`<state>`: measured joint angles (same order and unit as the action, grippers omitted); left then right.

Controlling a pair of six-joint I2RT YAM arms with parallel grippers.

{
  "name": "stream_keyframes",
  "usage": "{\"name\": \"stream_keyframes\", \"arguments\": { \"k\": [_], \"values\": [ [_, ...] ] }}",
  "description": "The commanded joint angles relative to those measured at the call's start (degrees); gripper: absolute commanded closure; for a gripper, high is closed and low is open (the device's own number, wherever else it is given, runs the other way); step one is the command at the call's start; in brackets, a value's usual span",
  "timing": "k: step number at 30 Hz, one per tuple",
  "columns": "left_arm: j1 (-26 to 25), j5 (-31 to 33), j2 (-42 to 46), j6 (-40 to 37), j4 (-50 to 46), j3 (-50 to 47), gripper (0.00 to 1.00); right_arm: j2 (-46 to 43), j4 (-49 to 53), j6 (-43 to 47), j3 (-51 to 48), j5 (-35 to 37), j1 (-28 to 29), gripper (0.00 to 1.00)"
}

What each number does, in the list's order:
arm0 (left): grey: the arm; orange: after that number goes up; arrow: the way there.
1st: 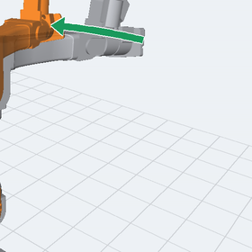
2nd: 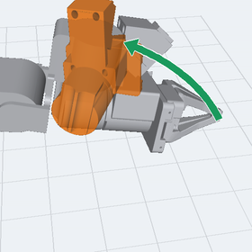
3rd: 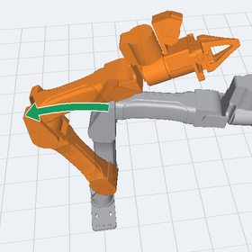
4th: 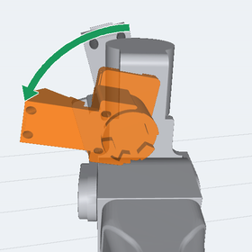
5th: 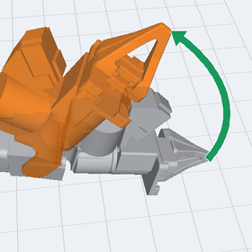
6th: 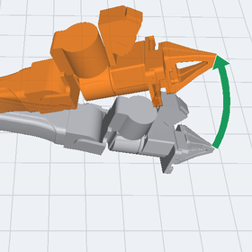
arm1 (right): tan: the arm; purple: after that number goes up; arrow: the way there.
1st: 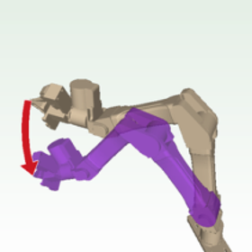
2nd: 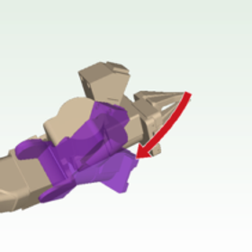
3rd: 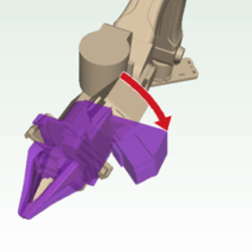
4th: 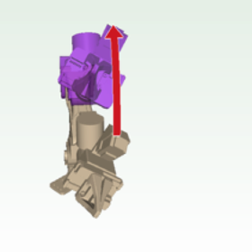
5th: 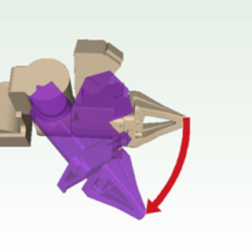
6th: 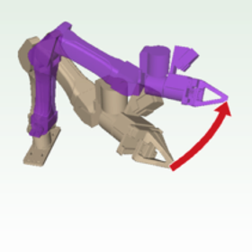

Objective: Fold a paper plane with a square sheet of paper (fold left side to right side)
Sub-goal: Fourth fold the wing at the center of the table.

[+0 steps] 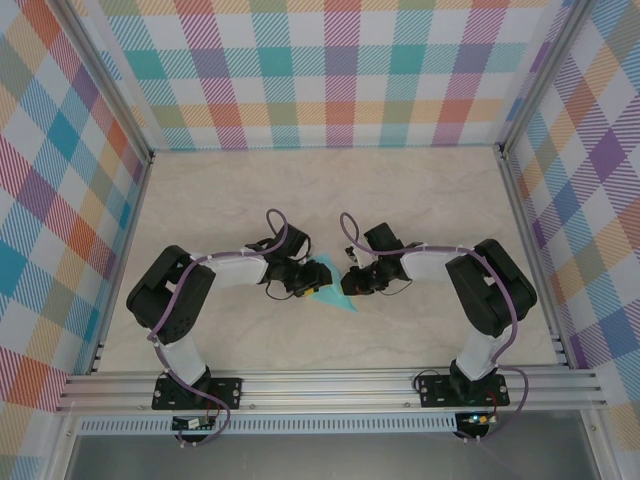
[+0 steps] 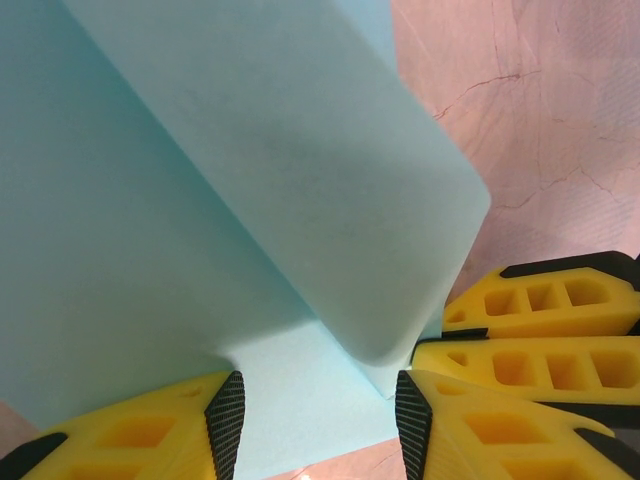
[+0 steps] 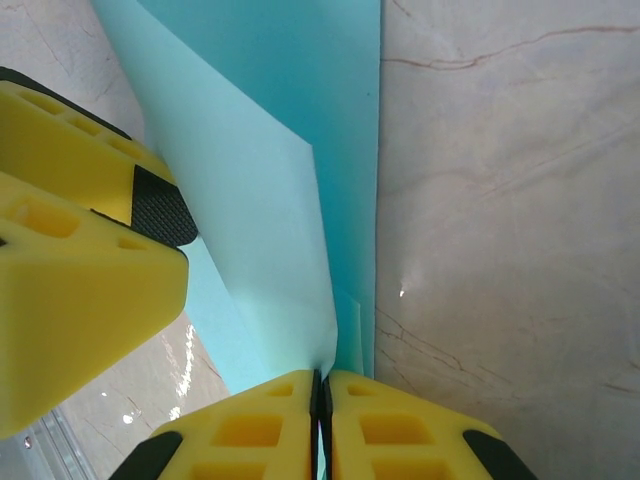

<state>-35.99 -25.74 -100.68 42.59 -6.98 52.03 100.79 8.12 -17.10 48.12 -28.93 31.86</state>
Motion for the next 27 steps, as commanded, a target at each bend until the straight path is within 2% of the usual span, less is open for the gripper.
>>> {"name": "stream_keyframes", "arguments": {
  "k": [1, 10, 17, 22, 27],
  "values": [
    [-0.4, 1.7, -0.9, -0.8, -2.9, 0.6, 0.53, 0.0, 1.0, 1.8, 0.9, 0.1, -0.4, 0.88],
    [-0.4, 2.0, -0.5, -0.7, -2.9, 0.8, 0.53, -4.3, -0.1, 2.3, -1.2, -1.7, -0.3, 0.73],
    [-0.4, 2.1, -0.8, -0.4, -2.7, 0.8, 0.54, -4.8, -0.8, 2.3, -2.0, -0.8, 1.3, 0.67],
    [-0.3, 2.3, -0.7, -0.4, -2.7, 0.9, 0.54, -4.2, -0.6, 2.4, -1.5, 0.3, 2.5, 0.64],
    [-0.3, 2.7, -0.5, -0.4, -2.9, 0.8, 0.54, -2.7, -1.2, 2.3, -0.7, 0.0, 3.5, 0.65]
  ]
}}
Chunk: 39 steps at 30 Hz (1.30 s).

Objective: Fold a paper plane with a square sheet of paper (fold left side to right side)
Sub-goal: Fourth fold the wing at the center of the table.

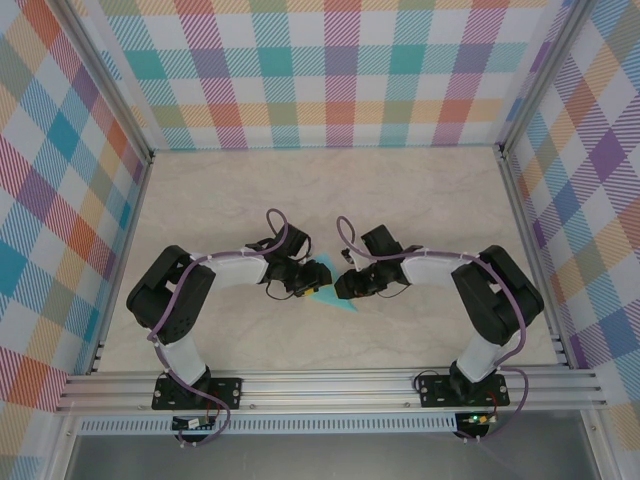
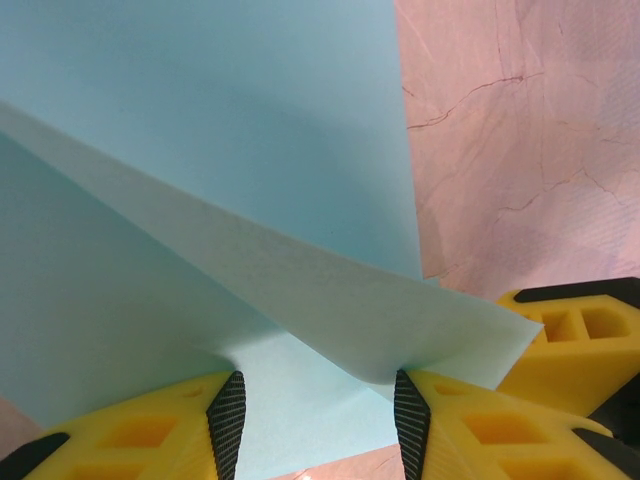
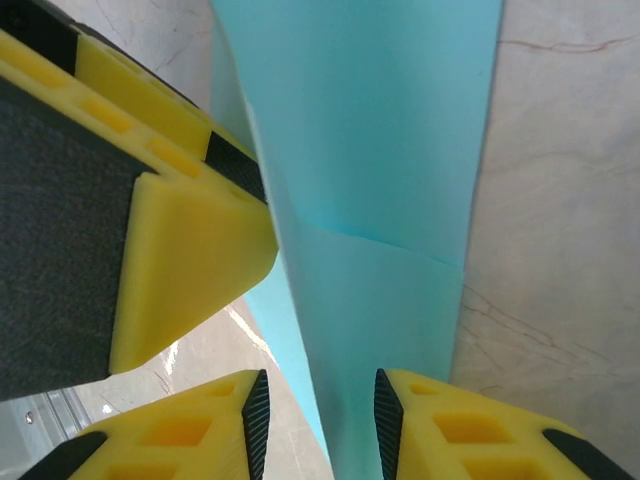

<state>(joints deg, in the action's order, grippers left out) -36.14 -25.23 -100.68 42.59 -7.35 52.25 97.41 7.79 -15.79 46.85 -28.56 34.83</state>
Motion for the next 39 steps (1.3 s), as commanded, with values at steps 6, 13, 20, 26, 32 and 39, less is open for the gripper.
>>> {"name": "stream_keyframes", "arguments": {
  "k": [6, 13, 20, 26, 32, 39],
  "values": [
    [-0.2, 2.6, 0.0, -0.6, -3.0, 0.6, 0.54, 1.8, -3.0, 0.4, 0.3, -1.1, 0.5, 0.76],
    [-0.1, 3.1, 1.0, -0.9, -3.5, -0.1, 0.54, 3.2, -5.8, 0.7, 0.5, -7.0, -1.2, 0.91],
    [-0.1, 3.0, 0.9, -0.8, -3.4, -0.4, 0.54, 4.2, -6.0, 1.2, -0.2, -9.2, -2.4, 0.94],
    [-0.1, 3.2, 0.3, -0.8, -3.5, -0.1, 0.54, 4.0, -6.3, 1.4, -0.4, -11.2, -2.9, 0.94],
    [-0.1, 3.1, 0.1, -0.8, -3.4, 0.0, 0.54, 1.3, -4.7, 1.7, -0.3, -10.7, -3.3, 0.84],
    [-0.1, 3.0, 0.1, -0.9, -3.6, 0.2, 0.54, -0.8, -4.1, 1.9, 0.0, -10.9, -5.2, 0.77]
  ]
}}
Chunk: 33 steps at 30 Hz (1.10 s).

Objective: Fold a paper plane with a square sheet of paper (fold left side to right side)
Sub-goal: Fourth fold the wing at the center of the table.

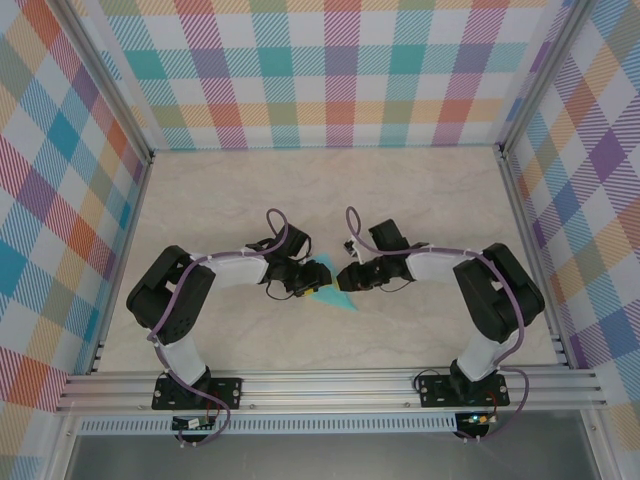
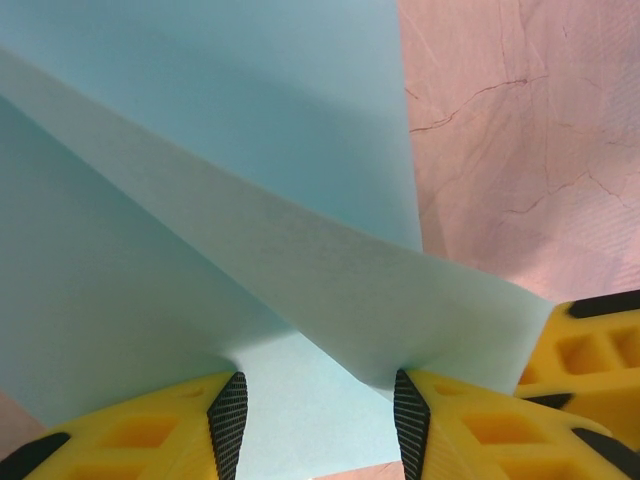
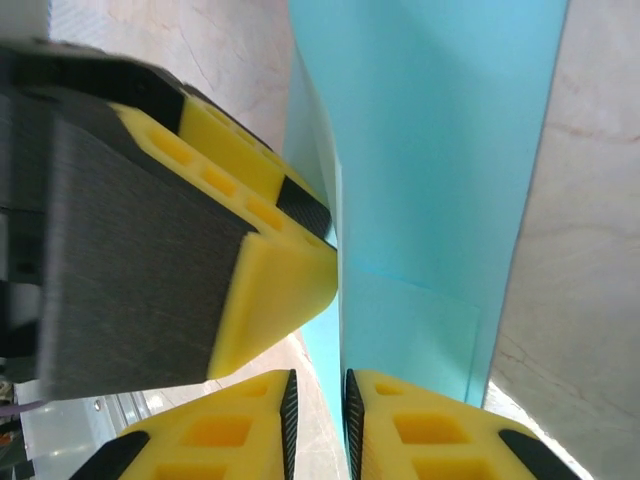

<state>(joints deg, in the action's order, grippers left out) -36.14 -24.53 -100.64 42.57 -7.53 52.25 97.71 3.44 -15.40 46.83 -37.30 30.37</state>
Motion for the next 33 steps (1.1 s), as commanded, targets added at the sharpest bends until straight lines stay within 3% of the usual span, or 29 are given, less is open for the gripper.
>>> {"name": "stream_keyframes", "arguments": {
  "k": [1, 15, 33],
  "values": [
    [-0.1, 2.3, 0.2, -0.9, -3.4, 0.2, 0.54, -0.8, 0.0, 1.5, 0.3, -2.6, -0.8, 0.77],
    [-0.1, 2.2, 0.1, -1.0, -3.4, 0.3, 0.54, 3.7, -1.0, 0.6, 2.8, -4.7, -0.8, 0.78],
    [-0.1, 2.5, 0.3, -1.1, -3.9, 0.3, 0.54, 6.1, -2.6, -0.7, 3.4, -7.4, -1.0, 0.91]
  ]
}}
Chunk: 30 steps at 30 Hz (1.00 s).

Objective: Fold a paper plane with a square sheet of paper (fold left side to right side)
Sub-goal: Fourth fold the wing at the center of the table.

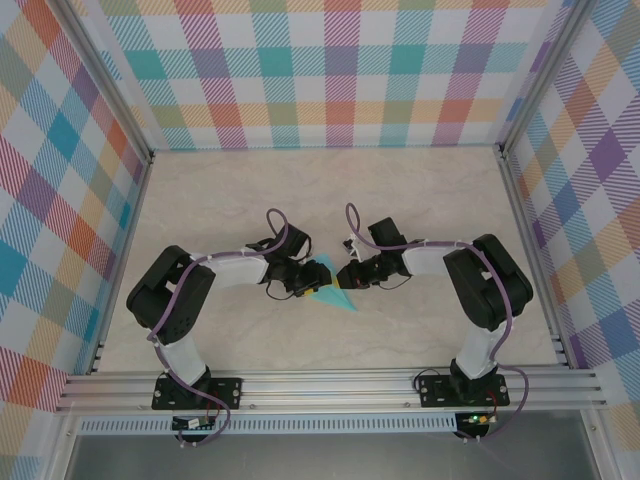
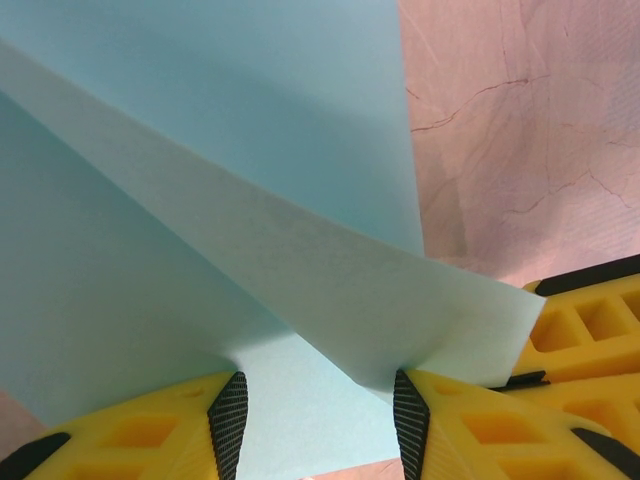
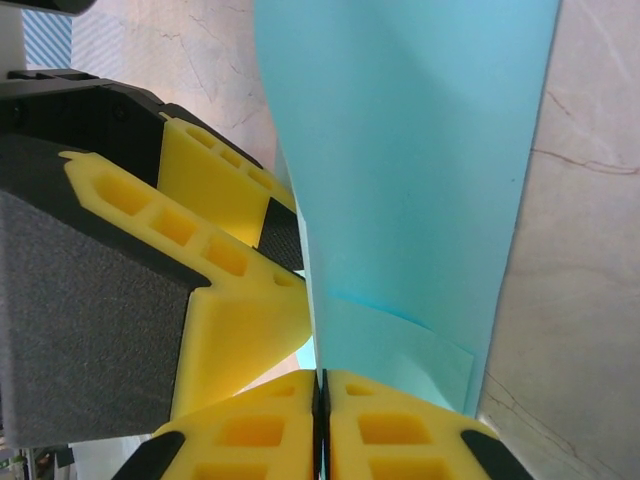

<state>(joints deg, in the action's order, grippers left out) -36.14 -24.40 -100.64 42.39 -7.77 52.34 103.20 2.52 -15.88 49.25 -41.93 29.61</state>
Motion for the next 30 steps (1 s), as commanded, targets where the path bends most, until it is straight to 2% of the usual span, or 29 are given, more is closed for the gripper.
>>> {"name": "stream_keyframes", "arguments": {
  "k": [1, 13, 30],
  "values": [
    [-0.1, 2.4, 0.3, -0.9, -3.7, 0.2, 0.54, 0.8, -2.0, -0.4, 0.9, -3.2, -0.5, 0.92],
    [0.0, 2.5, 0.3, -0.9, -3.8, 0.0, 0.54, 4.1, -1.8, -0.1, 0.6, -7.3, -3.1, 0.92],
    [0.0, 2.7, 0.4, -1.0, -4.2, 0.1, 0.54, 7.8, 4.3, 2.3, 4.0, -4.8, -3.5, 0.90]
  ]
}}
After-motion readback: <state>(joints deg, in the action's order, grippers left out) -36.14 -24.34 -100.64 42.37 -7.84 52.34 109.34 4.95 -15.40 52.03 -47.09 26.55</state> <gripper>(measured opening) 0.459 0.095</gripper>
